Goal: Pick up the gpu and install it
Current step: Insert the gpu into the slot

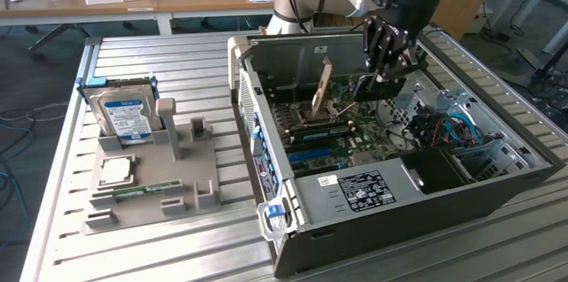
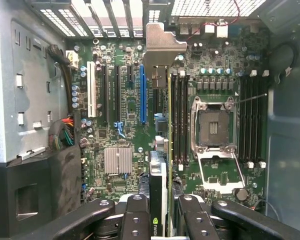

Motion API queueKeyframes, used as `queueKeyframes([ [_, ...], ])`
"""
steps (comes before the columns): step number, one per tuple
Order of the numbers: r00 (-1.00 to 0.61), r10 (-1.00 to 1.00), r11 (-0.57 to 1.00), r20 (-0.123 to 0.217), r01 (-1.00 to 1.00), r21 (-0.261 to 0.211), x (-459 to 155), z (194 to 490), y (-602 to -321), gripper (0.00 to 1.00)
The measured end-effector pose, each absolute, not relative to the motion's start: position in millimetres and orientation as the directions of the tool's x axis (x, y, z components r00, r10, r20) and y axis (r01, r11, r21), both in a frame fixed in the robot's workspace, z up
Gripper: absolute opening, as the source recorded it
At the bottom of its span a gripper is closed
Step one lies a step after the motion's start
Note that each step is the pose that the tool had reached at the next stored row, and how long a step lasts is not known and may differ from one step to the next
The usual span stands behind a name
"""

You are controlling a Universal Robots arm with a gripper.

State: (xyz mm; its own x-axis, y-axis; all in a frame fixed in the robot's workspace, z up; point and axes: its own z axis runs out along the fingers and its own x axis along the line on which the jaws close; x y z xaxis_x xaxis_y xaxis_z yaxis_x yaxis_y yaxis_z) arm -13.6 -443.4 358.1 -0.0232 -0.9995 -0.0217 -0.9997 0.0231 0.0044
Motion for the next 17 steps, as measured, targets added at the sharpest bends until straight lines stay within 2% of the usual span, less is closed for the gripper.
queueKeyframes([
  [17,-0.013,-1.000,0.013,-0.022,-1.000,0.004,-13.9,355.7,-443.4,0.26],
])
